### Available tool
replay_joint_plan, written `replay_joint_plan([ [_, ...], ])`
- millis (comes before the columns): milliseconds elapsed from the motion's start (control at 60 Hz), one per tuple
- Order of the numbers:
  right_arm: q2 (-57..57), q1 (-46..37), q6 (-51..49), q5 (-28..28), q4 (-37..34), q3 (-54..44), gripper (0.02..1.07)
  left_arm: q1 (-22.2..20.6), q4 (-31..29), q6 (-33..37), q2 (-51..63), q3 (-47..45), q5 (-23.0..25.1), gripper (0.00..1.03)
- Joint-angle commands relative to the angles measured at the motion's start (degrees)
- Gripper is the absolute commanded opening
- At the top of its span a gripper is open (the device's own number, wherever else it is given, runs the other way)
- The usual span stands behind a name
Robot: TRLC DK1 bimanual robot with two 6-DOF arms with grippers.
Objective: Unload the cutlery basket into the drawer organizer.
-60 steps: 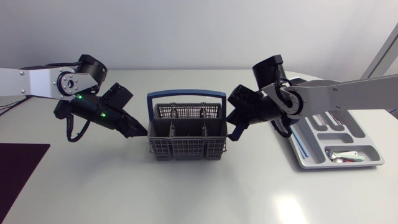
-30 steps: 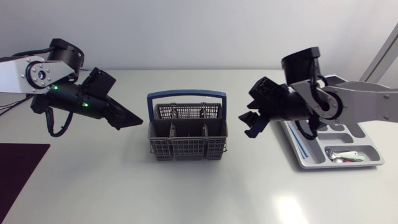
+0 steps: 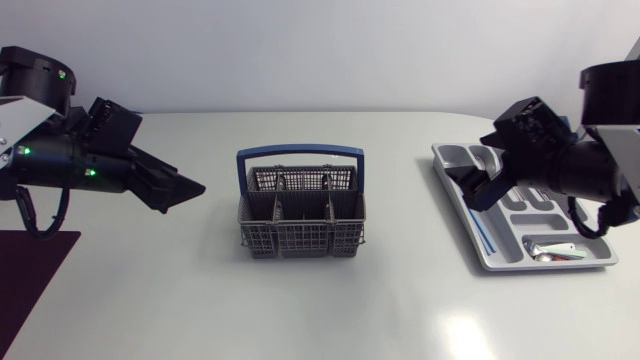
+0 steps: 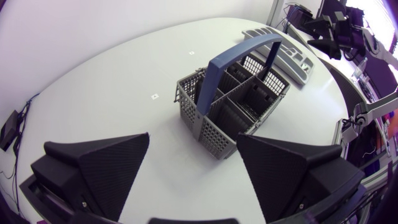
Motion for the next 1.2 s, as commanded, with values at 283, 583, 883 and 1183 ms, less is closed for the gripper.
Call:
replay_joint_plan([
  [283, -18.54, -3.63, 6.30, 3.06, 1.21, -9.93, 1.03, 1.43, 7.40, -4.80, -19.22, -10.09, -6.99, 1.00],
  [583, -33.16, -4.11, 8.60, 6.05, 0.62, -17.64, 1.03, 2.49, 15.40, -11.04, -31.26, -19.23, -8.84, 1.00],
  [883, -42.69, -4.58, 16.95, 7.14, 4.02, -26.49, 1.03, 3.02, 21.91, -14.12, -39.79, -27.93, -13.76, 1.00],
  [1183, -53.40, -5.11, 26.34, 8.36, 7.84, -36.44, 1.03, 2.40, 26.00, -18.68, -50.36, -37.89, -19.06, 0.99],
])
